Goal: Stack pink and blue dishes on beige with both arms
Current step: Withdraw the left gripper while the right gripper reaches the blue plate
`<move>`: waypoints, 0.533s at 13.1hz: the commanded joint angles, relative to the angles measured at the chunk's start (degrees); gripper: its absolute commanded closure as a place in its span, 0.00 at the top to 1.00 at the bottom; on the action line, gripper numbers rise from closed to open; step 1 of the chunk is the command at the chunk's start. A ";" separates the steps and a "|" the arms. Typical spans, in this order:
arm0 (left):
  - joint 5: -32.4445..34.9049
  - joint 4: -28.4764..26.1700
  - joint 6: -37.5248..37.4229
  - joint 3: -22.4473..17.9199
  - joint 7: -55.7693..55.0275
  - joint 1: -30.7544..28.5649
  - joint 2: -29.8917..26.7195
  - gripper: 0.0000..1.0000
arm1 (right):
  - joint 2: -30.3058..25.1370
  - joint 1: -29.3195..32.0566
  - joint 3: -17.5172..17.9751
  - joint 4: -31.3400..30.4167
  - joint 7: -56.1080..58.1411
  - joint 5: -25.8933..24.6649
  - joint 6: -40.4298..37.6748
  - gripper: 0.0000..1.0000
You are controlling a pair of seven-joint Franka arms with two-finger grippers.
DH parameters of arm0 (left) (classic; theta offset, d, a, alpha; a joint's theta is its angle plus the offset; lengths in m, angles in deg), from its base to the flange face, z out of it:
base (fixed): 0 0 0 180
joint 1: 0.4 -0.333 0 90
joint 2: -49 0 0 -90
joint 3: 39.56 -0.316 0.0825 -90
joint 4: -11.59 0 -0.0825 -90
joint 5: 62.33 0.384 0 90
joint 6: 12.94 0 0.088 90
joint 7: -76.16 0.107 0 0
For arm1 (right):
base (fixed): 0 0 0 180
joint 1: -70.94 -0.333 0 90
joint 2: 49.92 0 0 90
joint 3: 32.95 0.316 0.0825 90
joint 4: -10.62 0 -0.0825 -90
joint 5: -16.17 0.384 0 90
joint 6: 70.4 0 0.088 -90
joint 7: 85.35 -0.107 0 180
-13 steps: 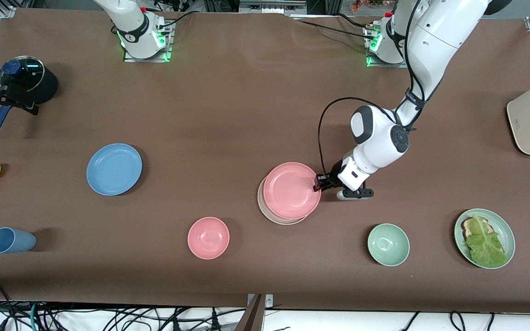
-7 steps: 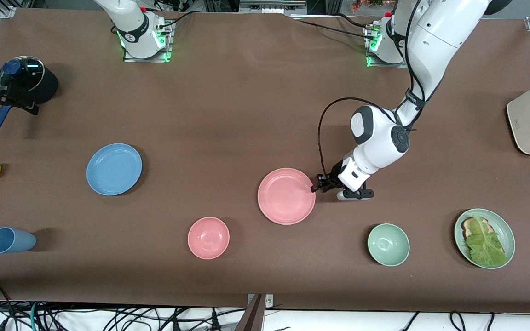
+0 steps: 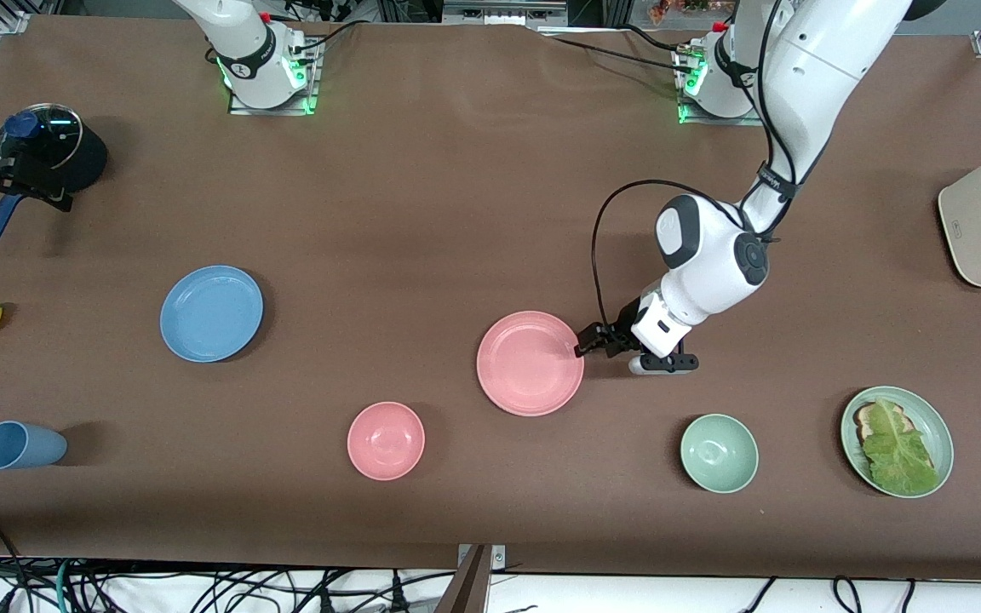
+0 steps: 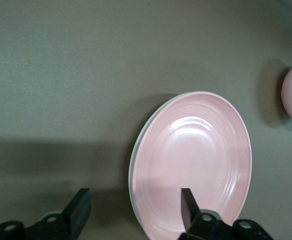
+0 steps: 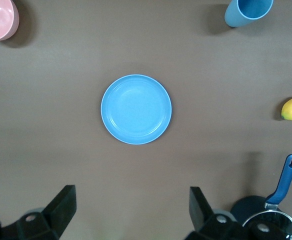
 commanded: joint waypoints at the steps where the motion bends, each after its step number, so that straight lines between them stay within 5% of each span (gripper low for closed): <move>1: 9.34 -0.17 -10.38 -0.68 -1.58 -4.16 -6.09 1.00 | -1.51 -0.06 -0.25 -1.14 -0.69 -0.36 -0.48 1.00; 7: 25.26 12.82 -38.23 -0.50 -4.23 -10.76 -9.09 1.00 | 0.15 -0.15 0.01 -1.05 -0.42 -1.50 -3.37 1.00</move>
